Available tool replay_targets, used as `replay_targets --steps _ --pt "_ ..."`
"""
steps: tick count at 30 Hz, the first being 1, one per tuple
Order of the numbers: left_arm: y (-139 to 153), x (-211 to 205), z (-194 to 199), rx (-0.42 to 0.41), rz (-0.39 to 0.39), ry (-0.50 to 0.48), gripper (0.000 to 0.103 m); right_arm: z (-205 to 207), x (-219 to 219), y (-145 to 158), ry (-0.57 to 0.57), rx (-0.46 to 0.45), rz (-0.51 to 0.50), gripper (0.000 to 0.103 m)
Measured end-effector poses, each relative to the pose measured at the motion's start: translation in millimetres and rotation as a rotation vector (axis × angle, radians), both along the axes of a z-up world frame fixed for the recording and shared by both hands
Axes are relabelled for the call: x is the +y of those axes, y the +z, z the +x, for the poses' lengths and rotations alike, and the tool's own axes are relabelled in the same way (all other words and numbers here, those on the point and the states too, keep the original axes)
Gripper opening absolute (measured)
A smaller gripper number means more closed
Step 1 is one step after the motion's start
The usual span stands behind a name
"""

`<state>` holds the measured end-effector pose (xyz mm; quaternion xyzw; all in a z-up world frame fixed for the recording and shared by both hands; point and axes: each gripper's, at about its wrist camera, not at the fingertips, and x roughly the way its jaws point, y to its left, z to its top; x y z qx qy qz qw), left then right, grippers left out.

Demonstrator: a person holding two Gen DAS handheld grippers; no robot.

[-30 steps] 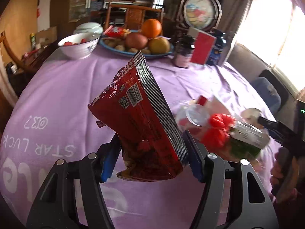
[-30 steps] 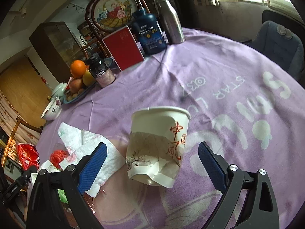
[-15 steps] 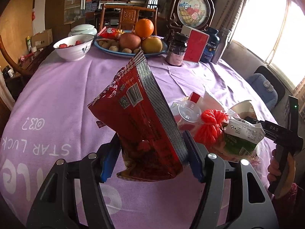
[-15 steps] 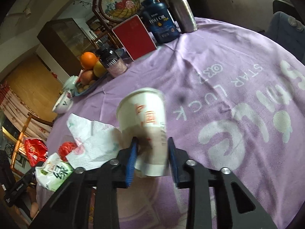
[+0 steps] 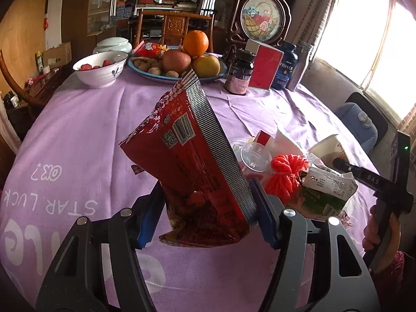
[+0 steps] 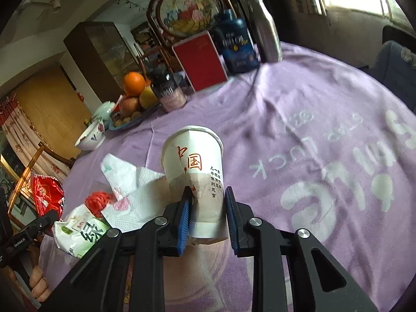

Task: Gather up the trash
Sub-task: 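Carry the cup to the red basket and open the right gripper while the left gripper holds the bag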

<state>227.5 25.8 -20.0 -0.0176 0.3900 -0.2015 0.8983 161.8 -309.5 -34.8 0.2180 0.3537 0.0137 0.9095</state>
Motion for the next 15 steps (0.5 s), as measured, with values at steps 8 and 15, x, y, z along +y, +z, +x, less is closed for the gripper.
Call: replay_targets --steps 8,15 --pt "20.6 5.5 -15.4 -0.081 -0.043 -0.02 0.063 -51.1 -6.8 3.8 -0.023 -0.035 0.097 0.027" --pt "19.2 -1.9 -21.9 -0.08 -0.037 -0.059 0.063 -102.9 -33.3 -8.8 -0.077 0.023 0.147 0.026"
